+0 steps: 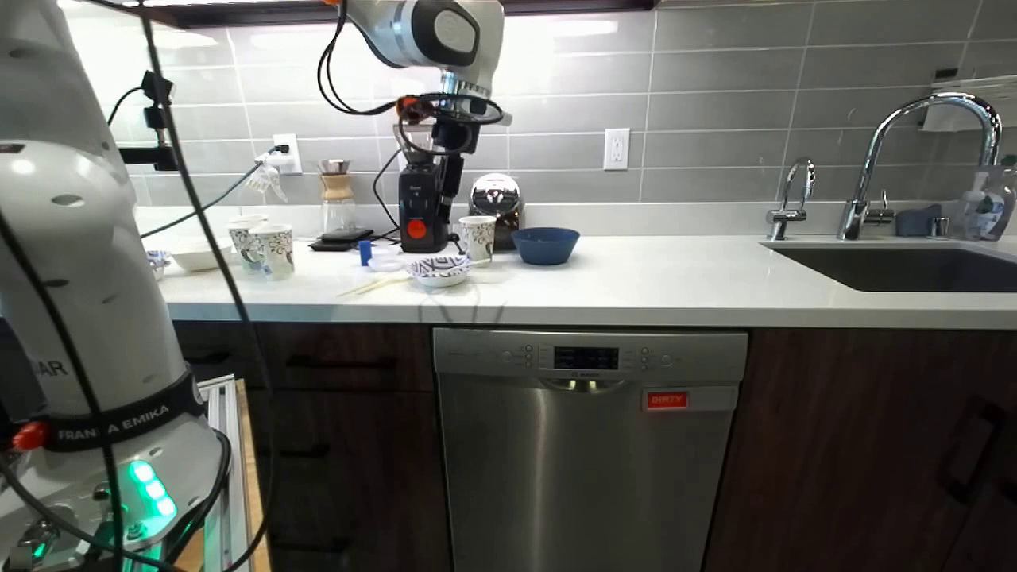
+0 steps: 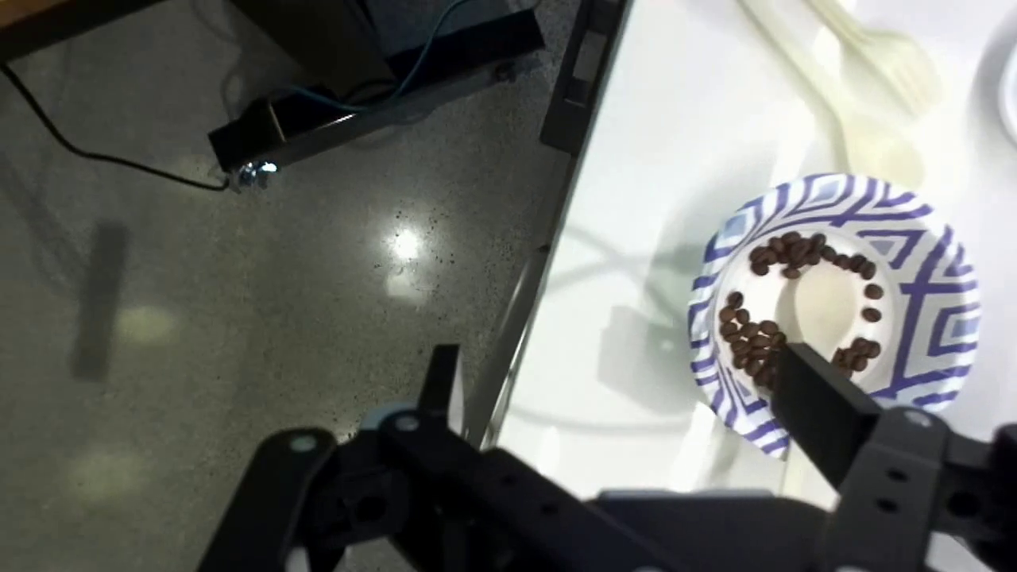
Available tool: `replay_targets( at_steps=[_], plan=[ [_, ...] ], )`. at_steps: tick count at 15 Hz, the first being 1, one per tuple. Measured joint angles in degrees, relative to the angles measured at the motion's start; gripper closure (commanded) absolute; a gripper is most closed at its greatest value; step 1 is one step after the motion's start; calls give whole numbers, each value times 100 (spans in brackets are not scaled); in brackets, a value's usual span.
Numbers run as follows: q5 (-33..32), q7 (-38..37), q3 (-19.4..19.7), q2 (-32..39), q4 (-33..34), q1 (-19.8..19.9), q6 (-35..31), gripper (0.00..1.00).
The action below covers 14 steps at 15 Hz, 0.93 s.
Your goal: Pick up the plastic spoon and scoop one bean from the bowl, pour the bean into the paper cup and put the plastic spoon back into the white bowl
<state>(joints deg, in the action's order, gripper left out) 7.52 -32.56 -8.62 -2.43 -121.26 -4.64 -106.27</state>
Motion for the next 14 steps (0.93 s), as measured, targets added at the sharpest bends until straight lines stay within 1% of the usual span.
replay_targets(
  at_steps=[2, 4, 11, 14],
  plan=[
    [-5, -445, -70, 277, 208, -144, -77, 0],
    [-8, -661, -86, 472, 334, -220, -122, 0],
    [-29, -709, -68, 552, 402, -227, -125, 0],
    [7, -709, -68, 711, 392, -271, -321, 0]
  ],
)
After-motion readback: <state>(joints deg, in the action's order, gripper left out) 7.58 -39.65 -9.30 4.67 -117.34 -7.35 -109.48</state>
